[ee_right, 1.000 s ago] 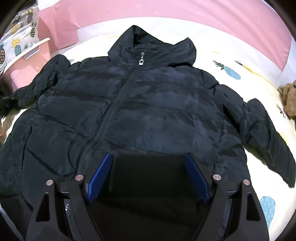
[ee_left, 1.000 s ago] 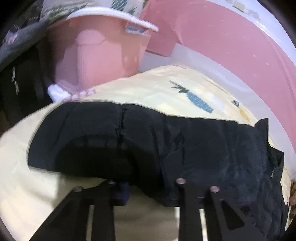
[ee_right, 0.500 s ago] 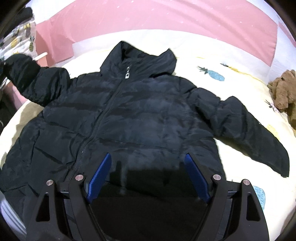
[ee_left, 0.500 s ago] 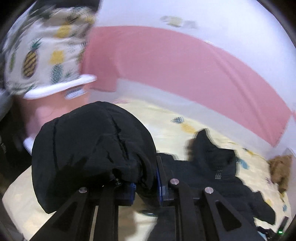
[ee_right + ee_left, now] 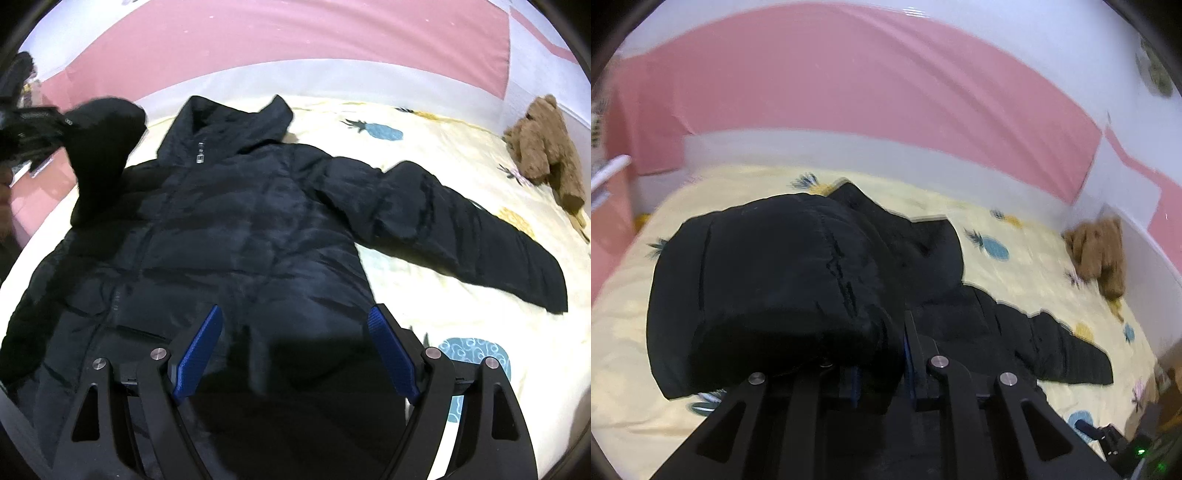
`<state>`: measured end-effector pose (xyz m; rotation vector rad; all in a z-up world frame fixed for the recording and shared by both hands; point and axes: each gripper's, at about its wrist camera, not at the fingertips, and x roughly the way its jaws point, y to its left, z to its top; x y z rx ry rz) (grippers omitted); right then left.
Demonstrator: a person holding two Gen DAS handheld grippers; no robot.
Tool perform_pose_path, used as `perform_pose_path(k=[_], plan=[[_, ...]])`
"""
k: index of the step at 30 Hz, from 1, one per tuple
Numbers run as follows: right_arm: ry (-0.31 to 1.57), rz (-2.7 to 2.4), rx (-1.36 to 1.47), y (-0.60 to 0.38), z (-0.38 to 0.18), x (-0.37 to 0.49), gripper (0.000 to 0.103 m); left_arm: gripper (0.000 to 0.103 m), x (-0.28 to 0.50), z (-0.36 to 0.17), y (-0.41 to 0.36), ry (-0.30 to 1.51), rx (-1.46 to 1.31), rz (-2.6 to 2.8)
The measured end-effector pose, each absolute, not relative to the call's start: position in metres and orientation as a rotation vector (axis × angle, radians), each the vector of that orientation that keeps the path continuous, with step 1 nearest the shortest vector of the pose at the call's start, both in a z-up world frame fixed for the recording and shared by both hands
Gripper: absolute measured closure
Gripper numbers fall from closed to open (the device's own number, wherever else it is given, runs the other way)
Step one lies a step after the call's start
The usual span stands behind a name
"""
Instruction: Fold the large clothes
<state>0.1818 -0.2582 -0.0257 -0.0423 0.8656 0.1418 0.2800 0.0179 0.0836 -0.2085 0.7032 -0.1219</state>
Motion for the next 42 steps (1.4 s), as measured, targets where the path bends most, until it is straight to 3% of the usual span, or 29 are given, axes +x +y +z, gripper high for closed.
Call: perform_pose_path(k=[5,7,9,15,21,29,31,33,35,42], plan=[[0.888,0.127,-0.001,-0.275,-0.037,0.186,0.022,0.077,0.311,0.022,-0.026,0.799,-0.198,-0.175],[0.893,0.121,0.016,-0.28,-0.041,0.188,0.022,0.063,0.323,0.002,-0.041,0.824,-0.206,-0.213],[0.89,0.117,0.026,-0.283,-0.042,0.19,0.022,0.041,0.33,-0.011,-0.055,0.829,-0.207,-0.243],[0.814,0.099,0.023,-0.286,-0.022,0.189,0.022,0.025,0.322,-0.008,-0.08,0.809,-0.243,-0.377],[0.768,0.095,0.011,-0.273,-0.007,0.196,0.022,0.017,0.302,0.02,-0.062,0.749,-0.26,-0.42],[0.781,0.192,-0.021,-0.227,-0.015,0.246,0.023,0.016,0.309,0.031,0.039,0.704,-0.21,-0.204],[0.79,0.209,-0.023,-0.215,-0.024,0.271,0.04,0.018,0.325,0.017,0.073,0.742,-0.215,-0.1],[0.81,0.197,-0.038,-0.205,-0.035,0.296,0.058,0.035,0.341,-0.007,0.106,0.797,-0.238,-0.021],[0.84,0.202,-0.049,-0.198,-0.048,0.319,0.061,0.042,0.351,-0.031,0.129,0.853,-0.271,0.019],[0.925,0.152,-0.024,-0.204,-0.08,0.386,0.061,0.043,0.358,-0.061,0.118,0.847,-0.263,0.005]])
